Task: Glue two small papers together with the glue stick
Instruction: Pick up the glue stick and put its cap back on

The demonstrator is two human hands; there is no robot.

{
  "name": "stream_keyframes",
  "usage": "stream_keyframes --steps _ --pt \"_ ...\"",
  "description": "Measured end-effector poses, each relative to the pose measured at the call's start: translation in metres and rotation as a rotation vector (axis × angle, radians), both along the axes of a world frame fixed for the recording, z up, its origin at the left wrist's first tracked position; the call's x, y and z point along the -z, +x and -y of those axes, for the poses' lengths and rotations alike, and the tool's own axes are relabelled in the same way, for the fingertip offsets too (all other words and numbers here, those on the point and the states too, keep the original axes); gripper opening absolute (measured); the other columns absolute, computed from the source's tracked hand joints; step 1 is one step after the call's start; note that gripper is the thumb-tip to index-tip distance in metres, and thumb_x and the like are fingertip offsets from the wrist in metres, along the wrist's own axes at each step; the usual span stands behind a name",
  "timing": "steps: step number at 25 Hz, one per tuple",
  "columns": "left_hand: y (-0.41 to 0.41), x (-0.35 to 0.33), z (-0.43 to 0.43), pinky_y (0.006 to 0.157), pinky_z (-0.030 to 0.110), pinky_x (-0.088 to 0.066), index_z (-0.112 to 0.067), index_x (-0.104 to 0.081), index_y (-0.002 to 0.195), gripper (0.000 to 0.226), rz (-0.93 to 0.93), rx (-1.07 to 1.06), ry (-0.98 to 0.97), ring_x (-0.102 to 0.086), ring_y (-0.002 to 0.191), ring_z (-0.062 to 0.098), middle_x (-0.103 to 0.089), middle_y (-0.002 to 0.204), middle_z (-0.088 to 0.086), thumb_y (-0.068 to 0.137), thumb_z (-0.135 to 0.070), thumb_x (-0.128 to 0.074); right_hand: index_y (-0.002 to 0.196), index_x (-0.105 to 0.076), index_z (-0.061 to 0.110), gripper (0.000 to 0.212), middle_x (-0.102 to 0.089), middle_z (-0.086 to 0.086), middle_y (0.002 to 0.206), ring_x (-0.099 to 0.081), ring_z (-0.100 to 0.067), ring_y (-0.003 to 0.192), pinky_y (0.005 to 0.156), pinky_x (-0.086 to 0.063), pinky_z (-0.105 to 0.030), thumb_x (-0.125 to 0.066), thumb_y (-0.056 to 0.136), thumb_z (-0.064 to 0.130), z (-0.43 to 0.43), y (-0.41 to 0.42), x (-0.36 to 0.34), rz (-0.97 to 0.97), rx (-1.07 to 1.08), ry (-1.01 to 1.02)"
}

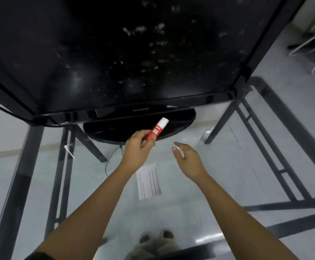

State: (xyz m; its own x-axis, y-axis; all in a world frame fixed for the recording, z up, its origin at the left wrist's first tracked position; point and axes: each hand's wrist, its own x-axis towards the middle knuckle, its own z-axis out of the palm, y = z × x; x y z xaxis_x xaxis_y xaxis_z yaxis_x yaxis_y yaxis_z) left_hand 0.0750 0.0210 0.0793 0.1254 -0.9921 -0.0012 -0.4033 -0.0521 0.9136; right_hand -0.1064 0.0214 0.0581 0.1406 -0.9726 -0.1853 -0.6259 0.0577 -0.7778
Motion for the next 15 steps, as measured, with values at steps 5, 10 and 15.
stream_keyframes --steps 5,10,15 --pt "0.016 -0.065 -0.016 0.082 0.034 -0.056 -0.022 -0.059 0.108 0.024 -0.232 -0.112 -0.151 -0.068 0.086 0.011 -0.068 0.095 -0.004 0.086 -0.031 -0.062 0.126 -0.056 0.023 0.041 -0.059 0.012 0.118 -0.051 0.002 0.107 0.079 -0.036 -0.007 -0.050 0.091 0.044 0.022 0.038 -0.093 0.323 -0.071 -0.013" --pt "0.015 -0.095 -0.026 0.077 0.034 -0.056 -0.024 -0.058 0.087 0.015 -0.348 -0.191 -0.268 -0.069 0.084 0.013 -0.071 0.084 -0.004 0.080 -0.033 -0.068 0.114 -0.064 0.027 0.039 -0.067 0.018 0.103 -0.058 0.011 0.095 0.069 -0.041 -0.005 -0.055 0.085 0.052 0.021 0.066 -0.139 0.524 -0.073 -0.016" --pt "0.011 -0.095 -0.044 0.077 0.019 -0.052 -0.031 -0.056 0.099 0.023 -0.395 -0.158 -0.323 -0.065 0.095 0.007 -0.067 0.100 -0.007 0.081 -0.024 -0.069 0.097 -0.071 0.024 0.028 -0.072 0.011 0.092 -0.063 0.006 0.089 0.069 -0.045 -0.008 -0.061 0.084 0.047 0.010 0.071 -0.154 0.675 0.012 -0.034"
